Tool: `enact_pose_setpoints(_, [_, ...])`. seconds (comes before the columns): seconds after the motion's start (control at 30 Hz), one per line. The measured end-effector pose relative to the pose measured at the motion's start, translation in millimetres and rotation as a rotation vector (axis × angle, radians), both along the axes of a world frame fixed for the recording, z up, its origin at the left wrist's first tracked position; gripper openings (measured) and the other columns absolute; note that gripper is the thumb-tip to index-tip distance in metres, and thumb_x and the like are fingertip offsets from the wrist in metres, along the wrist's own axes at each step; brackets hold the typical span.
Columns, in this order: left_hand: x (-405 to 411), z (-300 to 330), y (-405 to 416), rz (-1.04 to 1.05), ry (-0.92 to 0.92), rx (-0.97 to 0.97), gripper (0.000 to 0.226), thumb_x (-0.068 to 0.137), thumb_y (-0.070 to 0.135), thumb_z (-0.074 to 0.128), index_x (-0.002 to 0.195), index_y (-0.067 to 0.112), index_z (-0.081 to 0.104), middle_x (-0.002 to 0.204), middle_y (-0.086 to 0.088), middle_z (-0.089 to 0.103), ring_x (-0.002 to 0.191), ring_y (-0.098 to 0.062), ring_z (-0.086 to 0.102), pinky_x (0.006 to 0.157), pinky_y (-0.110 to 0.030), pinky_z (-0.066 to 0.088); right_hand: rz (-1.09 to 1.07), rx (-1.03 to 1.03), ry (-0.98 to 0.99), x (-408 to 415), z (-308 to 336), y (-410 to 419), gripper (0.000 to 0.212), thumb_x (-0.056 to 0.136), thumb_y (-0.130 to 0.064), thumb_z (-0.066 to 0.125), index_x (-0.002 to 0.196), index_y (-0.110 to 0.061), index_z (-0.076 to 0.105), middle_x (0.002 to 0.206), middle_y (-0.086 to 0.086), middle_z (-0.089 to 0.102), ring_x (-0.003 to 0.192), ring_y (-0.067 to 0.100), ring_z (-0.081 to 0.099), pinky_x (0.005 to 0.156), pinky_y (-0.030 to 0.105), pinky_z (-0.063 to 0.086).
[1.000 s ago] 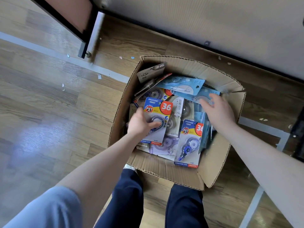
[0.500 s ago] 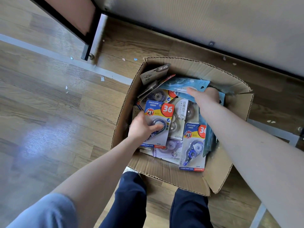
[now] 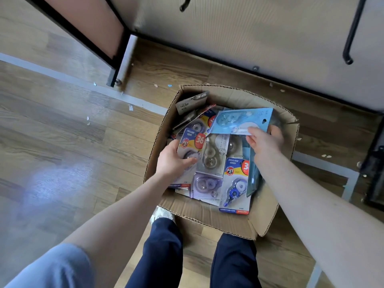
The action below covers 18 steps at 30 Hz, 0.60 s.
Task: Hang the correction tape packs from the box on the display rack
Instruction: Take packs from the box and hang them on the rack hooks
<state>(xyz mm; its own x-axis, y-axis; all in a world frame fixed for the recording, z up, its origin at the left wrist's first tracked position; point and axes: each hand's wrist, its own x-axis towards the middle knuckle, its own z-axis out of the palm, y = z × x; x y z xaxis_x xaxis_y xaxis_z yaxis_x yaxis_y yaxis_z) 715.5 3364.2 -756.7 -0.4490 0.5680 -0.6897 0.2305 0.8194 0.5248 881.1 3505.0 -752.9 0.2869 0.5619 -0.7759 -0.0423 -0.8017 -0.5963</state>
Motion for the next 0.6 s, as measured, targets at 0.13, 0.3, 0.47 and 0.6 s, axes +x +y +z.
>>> enact_pose_setpoints(0.13, [-2, 22, 7, 0.065, -0.045, 0.055, 0.034, 0.071, 0.017, 0.082, 0.088, 0.026, 0.054, 0.086, 0.010, 0.064, 0.084, -0.014, 0.062, 0.067, -0.026, 0.048, -0.015, -0.009, 0.006, 7, 20, -1, 0.020, 0.080, 0.000, 0.067, 0.087, -0.019, 0.063, 0.100, 0.003, 0.069, 0.089, 0.014, 0.067, 0.061, 0.016, 0.050])
enact_pose_setpoints(0.3, [-5, 47, 12, 0.131, -0.117, 0.092, 0.038, 0.068, 0.020, 0.085, 0.086, 0.032, 0.054, 0.095, 0.007, 0.068, 0.092, -0.015, 0.066, 0.086, -0.042, 0.055, 0.000, 0.019, 0.016, 5, 54, 3, 0.019, 0.080, -0.002, 0.069, 0.076, -0.019, 0.063, 0.089, 0.003, 0.068, 0.079, 0.015, 0.064, 0.065, 0.020, 0.051])
enact_pose_setpoints(0.47, [-5, 78, 19, 0.216, -0.216, 0.123, 0.043, 0.065, 0.019, 0.088, 0.093, 0.027, 0.056, 0.097, 0.002, 0.070, 0.091, -0.016, 0.068, 0.085, -0.043, 0.057, 0.205, 0.069, 0.005, 4, 90, 7, 0.011, 0.084, -0.012, 0.069, 0.093, -0.015, 0.065, 0.086, -0.001, 0.068, 0.071, 0.012, 0.063, 0.055, 0.018, 0.050])
enact_pose_setpoints(0.6, [-7, 107, 28, 0.224, -0.276, 0.156, 0.044, 0.064, 0.015, 0.087, 0.097, 0.021, 0.058, 0.098, -0.002, 0.071, 0.091, -0.017, 0.069, 0.080, -0.038, 0.058, 0.304, 0.141, -0.042, 1, 120, 12, 0.014, 0.081, -0.009, 0.071, 0.093, -0.015, 0.066, 0.092, 0.003, 0.069, 0.075, 0.014, 0.064, 0.065, 0.022, 0.052])
